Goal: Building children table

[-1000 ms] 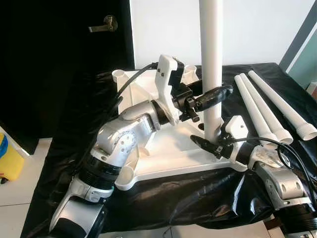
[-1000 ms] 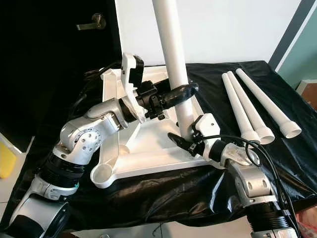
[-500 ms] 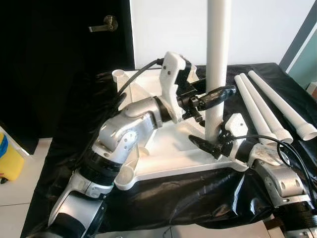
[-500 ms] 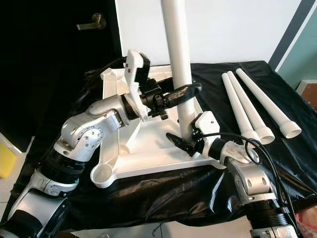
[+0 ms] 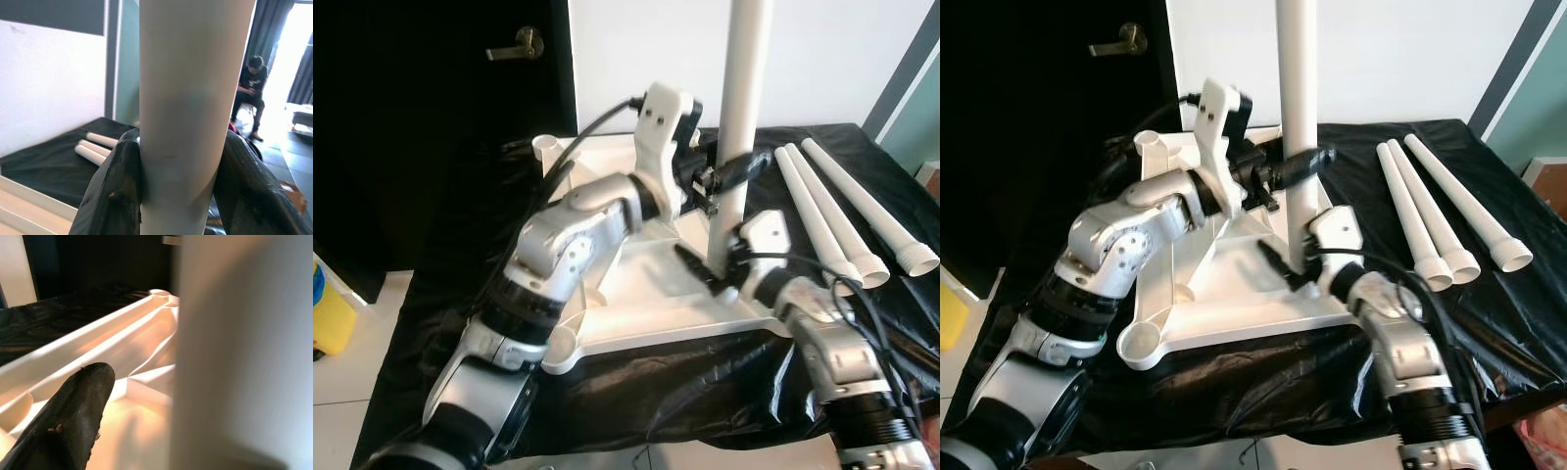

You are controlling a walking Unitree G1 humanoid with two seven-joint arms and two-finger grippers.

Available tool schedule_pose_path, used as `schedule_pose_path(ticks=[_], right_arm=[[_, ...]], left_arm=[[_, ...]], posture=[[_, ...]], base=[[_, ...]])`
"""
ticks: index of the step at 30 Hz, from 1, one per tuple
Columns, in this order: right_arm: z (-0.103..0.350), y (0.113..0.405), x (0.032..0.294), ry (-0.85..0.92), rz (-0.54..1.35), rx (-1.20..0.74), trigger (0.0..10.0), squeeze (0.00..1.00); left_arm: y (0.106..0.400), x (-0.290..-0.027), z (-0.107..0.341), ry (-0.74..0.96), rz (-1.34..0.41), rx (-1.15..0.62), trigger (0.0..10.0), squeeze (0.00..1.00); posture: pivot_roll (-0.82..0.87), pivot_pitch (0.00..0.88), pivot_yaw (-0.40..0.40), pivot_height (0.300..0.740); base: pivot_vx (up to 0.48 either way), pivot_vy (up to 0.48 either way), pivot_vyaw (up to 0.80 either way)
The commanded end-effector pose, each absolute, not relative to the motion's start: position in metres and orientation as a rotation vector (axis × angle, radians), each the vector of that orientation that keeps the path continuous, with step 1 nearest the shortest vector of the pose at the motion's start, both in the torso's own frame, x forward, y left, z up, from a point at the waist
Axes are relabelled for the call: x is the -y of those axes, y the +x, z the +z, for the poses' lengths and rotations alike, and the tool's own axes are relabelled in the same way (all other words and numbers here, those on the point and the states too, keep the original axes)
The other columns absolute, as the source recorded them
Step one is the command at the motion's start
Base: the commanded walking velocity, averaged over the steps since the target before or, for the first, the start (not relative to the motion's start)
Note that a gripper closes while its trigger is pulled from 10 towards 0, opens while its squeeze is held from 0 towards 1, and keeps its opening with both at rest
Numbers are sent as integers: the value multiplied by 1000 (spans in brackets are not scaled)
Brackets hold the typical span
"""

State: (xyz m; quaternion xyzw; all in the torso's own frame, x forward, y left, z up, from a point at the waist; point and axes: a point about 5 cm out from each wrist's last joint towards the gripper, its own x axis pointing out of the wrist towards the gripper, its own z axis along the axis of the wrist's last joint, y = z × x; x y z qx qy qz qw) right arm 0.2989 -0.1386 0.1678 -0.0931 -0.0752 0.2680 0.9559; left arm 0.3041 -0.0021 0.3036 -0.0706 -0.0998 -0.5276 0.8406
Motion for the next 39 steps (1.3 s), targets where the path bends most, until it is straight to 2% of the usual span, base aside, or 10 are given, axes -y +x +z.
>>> schedule_pose_path(ticks=[1, 6, 17, 25, 39], right_arm=[[169, 301, 136, -180, 479, 161, 10000, 0], [164, 304, 128, -108, 356, 147, 10000, 0], [166, 311, 125, -109, 195, 165, 10000, 0], [177, 320, 123, -121, 123, 197, 10000, 0], [175, 320, 119, -143, 112, 180, 10000, 0]], left_arm=[[308, 1, 310, -151, -1049, 218, 10000, 0], [310, 3, 319, -185, -994, 235, 10000, 0], [302, 14, 322, -182, -997, 238, 10000, 0], [299, 21, 321, -165, -997, 237, 10000, 0], [296, 26, 316, -119, -990, 238, 10000, 0]], posture=[[14, 0, -38, 740], [20, 0, -41, 740], [22, 0, -40, 740], [27, 0, -47, 740], [27, 0, -51, 740]], base=[[0, 0, 0], [0, 0, 0], [0, 0, 0], [0, 0, 0], [0, 0, 0]])
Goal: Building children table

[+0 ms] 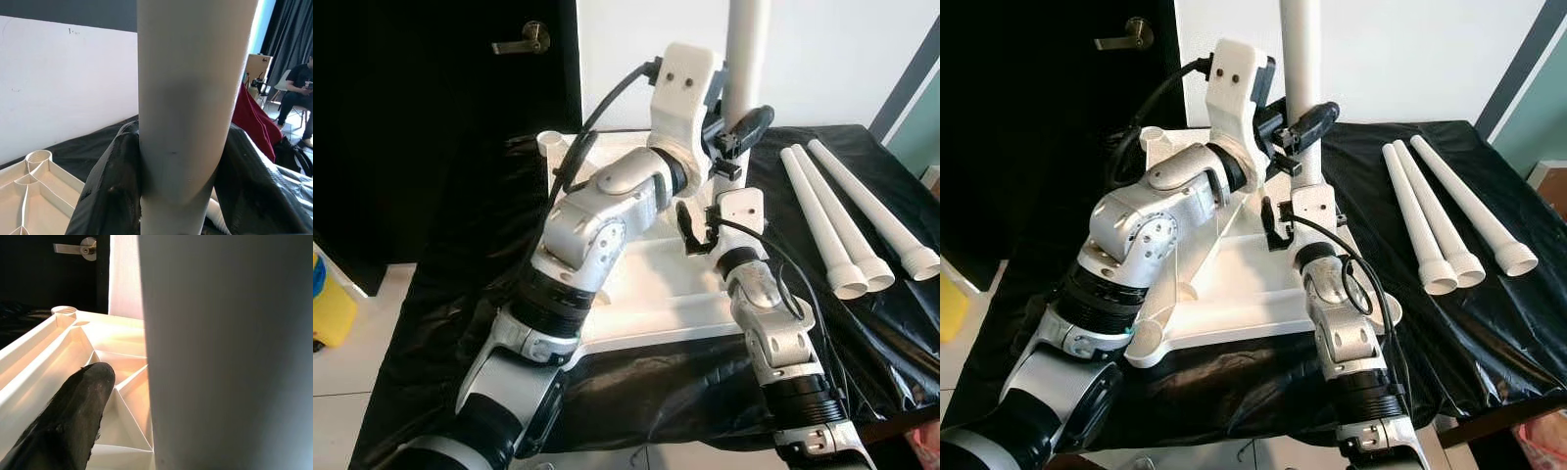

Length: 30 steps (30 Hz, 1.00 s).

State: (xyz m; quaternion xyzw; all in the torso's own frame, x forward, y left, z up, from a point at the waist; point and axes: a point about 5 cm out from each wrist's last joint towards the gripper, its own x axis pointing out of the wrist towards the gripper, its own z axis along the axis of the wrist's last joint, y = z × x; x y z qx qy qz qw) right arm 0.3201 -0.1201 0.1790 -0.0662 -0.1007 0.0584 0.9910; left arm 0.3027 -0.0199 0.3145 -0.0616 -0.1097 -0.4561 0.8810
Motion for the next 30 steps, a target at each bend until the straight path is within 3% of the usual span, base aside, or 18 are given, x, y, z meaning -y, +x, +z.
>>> schedule_pose_path(ticks=[1, 6, 7, 8, 9, 10, 11, 22, 23, 25, 26, 27, 30], right_arm=[[174, 320, 119, -157, 113, 179, 10000, 0], [173, 320, 119, -175, 111, 177, 10000, 0], [173, 321, 120, -177, 107, 176, 5765, 0], [173, 321, 120, -177, 107, 176, 5765, 0], [173, 321, 120, -176, 105, 175, 4000, 0], [173, 321, 120, -176, 105, 175, 4000, 0], [173, 321, 121, -179, 101, 176, 0, 0], [172, 321, 121, -211, 81, 174, 0, 0], [171, 321, 121, -203, 79, 167, 5255, 0], [171, 322, 121, -196, 78, 162, 5255, 0], [171, 322, 121, -183, 75, 161, 10000, 0], [171, 322, 122, -165, 70, 157, 10000, 0], [172, 323, 125, -123, 45, 147, 10000, 0]], left_arm=[[296, 26, 316, -119, -991, 238, 10000, 0], [295, 27, 316, -117, -993, 240, 10000, 0], [295, 27, 317, -117, -995, 241, 10000, 0], [295, 27, 317, -117, -995, 241, 10000, 0], [295, 28, 317, -116, -995, 242, 10000, 0], [295, 28, 317, -116, -995, 242, 10000, 0], [295, 28, 317, -118, -995, 243, 10000, 0], [295, 29, 320, -117, -996, 252, 10000, 0], [295, 29, 320, -122, -1000, 253, 10000, 0], [295, 29, 320, -125, -1003, 253, 10000, 0], [295, 29, 320, -127, -1006, 255, 10000, 431], [294, 29, 321, -132, -1012, 257, 10000, 1000], [291, 30, 321, -111, -1031, 282, 10000, 1000]], posture=[[27, 0, -51, 740], [25, 0, -51, 740], [24, 0, -51, 740], [24, 0, -51, 740], [24, 0, -51, 740], [24, 0, -51, 740], [24, 0, -52, 740], [25, 0, -48, 740], [24, 0, -47, 740], [24, 0, -47, 740], [23, 0, -46, 740], [23, 0, -46, 740], [20, 0, -43, 740]], base=[[0, 0, 0], [0, 0, 0], [0, 0, 0], [0, 0, 0], [0, 0, 0], [0, 0, 0], [0, 0, 0], [0, 0, 0], [0, 0, 0], [0, 0, 0], [0, 0, 0], [0, 0, 0], [0, 0, 0]])
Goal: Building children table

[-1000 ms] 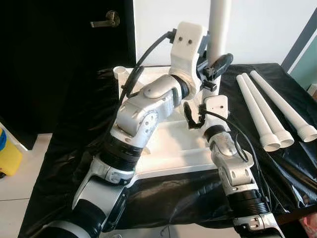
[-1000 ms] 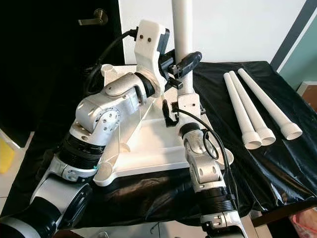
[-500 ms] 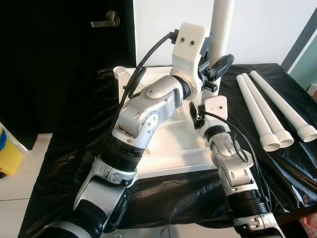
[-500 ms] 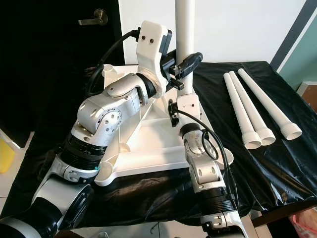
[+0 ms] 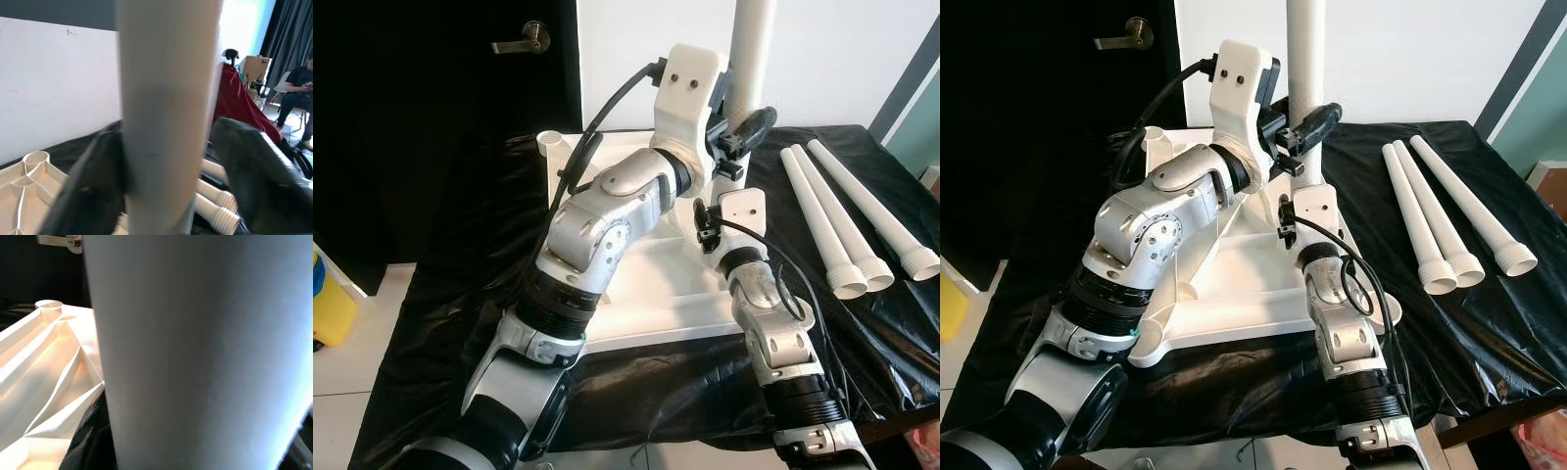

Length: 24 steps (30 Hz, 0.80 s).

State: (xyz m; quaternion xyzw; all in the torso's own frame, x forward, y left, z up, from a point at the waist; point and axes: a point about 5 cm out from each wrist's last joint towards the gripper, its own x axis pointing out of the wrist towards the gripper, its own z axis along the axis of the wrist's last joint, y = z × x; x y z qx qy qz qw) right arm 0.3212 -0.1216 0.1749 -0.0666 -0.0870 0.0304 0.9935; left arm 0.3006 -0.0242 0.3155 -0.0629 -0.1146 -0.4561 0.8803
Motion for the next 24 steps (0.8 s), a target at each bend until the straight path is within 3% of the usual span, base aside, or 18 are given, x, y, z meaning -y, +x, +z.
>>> schedule_pose_path(ticks=[1, 2, 3, 14, 24], right_arm=[[171, 323, 126, -111, 35, 142, 10000, 0], [171, 323, 126, -111, 35, 142, 10000, 0], [171, 323, 129, -88, 24, 134, 10000, 0], [168, 322, 138, -56, -25, 121, 10000, 0], [167, 315, 171, -52, -142, 156, 10000, 0]], left_arm=[[290, 30, 321, -97, -1036, 293, 10000, 1000], [290, 30, 321, -97, -1036, 293, 10000, 1000], [290, 30, 319, -82, -1035, 298, 10000, 0], [290, 29, 315, -66, -1013, 312, 10000, 0], [294, 17, 292, -3, -923, 337, 10000, 0]], posture=[[20, 0, -42, 740], [20, 0, -42, 740], [19, 0, -41, 740], [14, 0, -40, 740], [6, 0, -36, 740]], base=[[0, 0, 0], [0, 0, 0], [0, 0, 0], [0, 0, 0], [0, 0, 0]])
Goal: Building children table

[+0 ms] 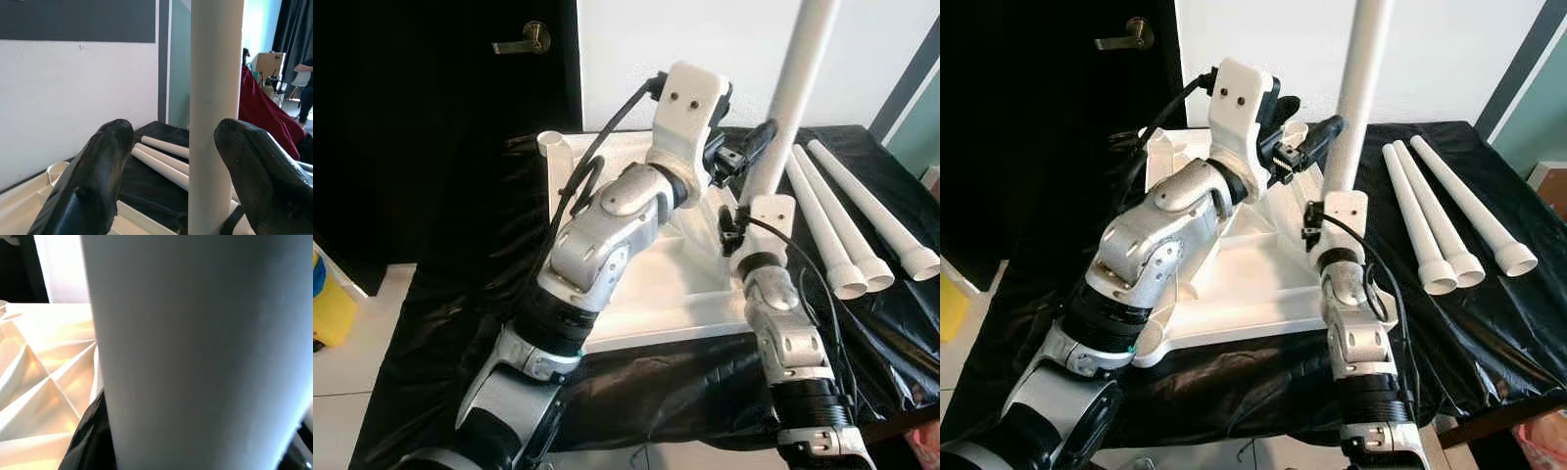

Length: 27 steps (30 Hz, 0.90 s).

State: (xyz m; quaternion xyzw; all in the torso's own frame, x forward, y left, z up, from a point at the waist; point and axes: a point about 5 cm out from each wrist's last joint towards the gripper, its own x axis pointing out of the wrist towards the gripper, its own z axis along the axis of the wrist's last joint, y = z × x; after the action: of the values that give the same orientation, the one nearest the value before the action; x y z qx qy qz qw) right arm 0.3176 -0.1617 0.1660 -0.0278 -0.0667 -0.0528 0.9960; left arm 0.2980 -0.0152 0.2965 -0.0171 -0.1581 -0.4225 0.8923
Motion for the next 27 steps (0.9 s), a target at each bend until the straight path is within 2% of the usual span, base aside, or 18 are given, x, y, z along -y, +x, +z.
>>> schedule_pose_path(ticks=[1, 14, 23, 27], right_arm=[[165, 310, 180, -59, -170, 160, 10000, 0], [146, 288, 218, -78, -283, 175, 10000, 0], [134, 274, 225, -56, -294, 170, 10000, 0], [130, 271, 227, -53, -296, 168, 10000, 0]], left_arm=[[294, 14, 282, 14, -908, 326, 10000, 0], [292, 2, 230, 80, -878, 236, 10000, 0], [290, 1, 208, 79, -913, 161, 10000, 0], [284, 2, 197, 130, -965, 141, 10000, 0]], posture=[[6, 0, -36, 740], [-11, 0, -20, 740], [-16, 7, -14, 740], [-15, 9, -13, 740]], base=[[0, 0, 0], [0, 0, 0], [0, 0, 0], [0, 0, 0]])
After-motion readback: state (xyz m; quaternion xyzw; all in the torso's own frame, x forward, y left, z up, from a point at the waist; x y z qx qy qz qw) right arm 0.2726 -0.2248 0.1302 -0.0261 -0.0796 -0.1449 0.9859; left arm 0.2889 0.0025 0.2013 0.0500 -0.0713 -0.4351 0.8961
